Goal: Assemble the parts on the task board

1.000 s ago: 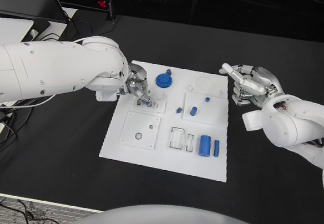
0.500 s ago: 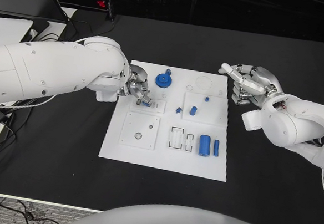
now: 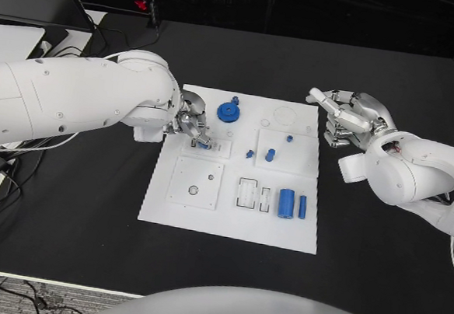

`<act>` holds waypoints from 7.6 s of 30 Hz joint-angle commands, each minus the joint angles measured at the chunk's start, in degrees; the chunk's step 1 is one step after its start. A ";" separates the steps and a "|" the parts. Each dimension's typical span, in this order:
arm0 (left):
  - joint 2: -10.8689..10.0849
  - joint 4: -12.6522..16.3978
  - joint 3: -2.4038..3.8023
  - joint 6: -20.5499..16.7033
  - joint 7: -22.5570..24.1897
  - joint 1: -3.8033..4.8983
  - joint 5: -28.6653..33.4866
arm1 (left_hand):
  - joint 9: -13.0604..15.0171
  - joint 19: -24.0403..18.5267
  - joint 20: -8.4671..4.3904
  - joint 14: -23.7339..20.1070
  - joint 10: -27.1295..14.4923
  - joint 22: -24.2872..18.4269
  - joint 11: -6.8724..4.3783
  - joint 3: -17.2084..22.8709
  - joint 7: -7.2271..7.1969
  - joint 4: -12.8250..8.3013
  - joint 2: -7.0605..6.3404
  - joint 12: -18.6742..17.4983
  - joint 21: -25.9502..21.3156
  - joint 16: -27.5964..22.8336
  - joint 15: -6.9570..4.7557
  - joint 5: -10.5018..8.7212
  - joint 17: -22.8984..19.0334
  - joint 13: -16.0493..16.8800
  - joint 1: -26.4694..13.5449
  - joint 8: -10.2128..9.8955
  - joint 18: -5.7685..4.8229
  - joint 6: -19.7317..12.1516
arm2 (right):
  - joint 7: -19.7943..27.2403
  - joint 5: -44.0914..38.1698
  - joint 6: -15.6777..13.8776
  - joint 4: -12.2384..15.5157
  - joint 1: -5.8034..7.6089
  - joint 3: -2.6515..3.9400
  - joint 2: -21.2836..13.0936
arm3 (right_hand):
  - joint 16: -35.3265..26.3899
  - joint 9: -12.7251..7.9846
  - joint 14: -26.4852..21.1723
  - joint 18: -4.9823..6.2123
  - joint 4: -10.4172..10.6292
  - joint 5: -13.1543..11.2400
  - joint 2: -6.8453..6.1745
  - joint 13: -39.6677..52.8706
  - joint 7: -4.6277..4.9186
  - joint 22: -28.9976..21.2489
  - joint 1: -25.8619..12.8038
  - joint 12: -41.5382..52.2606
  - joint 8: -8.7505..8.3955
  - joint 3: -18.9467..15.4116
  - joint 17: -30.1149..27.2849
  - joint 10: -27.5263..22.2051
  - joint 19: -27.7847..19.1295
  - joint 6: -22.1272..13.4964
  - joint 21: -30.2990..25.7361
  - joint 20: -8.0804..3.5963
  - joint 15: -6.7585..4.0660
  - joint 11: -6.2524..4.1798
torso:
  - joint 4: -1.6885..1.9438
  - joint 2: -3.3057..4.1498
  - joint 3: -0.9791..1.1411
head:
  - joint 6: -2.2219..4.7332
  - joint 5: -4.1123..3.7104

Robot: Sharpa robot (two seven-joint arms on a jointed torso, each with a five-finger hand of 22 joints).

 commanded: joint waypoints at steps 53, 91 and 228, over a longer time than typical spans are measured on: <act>1.25 -1.18 0.00 0.98 -0.91 -0.20 0.20 | 0.55 5.98 0.15 5.90 6.21 15.06 0.76 0.64 -0.07 -0.40 0.66 -0.31 0.18 0.05 0.52 -3.53 15.10 14.94 -1.70 -1.34 -0.79 -1.61 | -0.23 0.09 0.16 0.17 0.05 0.02 -0.02 | 0.14 -0.14 6.05 -0.40 0.14 0.21 0.72 15.08 2.67 15.10 -0.20 0.15 0.27 -0.48 15.10 6.07 6.24 -0.51 0.17 0.16 0.22 0.22 | -0.01 -0.01 0.01 | -0.47 -0.13; 1.36 -0.99 0.00 -0.05 -2.12 -0.38 0.18 | -1.04 5.98 1.44 5.90 6.21 15.06 2.48 -12.01 1.75 -0.38 -1.95 -0.31 0.18 0.05 2.15 -18.63 15.10 14.94 -17.93 -3.86 -0.79 -3.82 | -0.40 0.09 0.18 0.19 0.05 0.02 -0.17 | 0.14 -0.19 6.05 -0.40 0.14 0.17 0.83 15.08 2.68 15.10 -0.39 0.15 0.36 -0.57 15.10 6.07 6.24 -0.56 0.17 0.17 0.23 0.23 | 0.03 0.01 -0.03 | -0.54 -0.24; 3.51 -18.27 0.00 4.30 8.61 0.88 -0.30 | 9.07 5.98 -0.07 5.90 6.21 15.06 0.57 -21.12 -0.23 -0.51 2.25 -0.31 0.18 0.05 0.42 -22.57 15.10 14.94 -17.91 2.73 -0.79 -2.98 | -1.62 0.09 0.13 -0.82 -0.43 0.00 0.71 | 0.14 -0.36 6.05 -0.40 0.06 0.28 1.23 15.08 2.69 15.10 -0.49 0.15 0.61 -0.62 15.10 6.07 6.24 -0.69 0.17 0.21 0.26 0.25 | -0.07 -0.02 0.01 | 3.80 3.72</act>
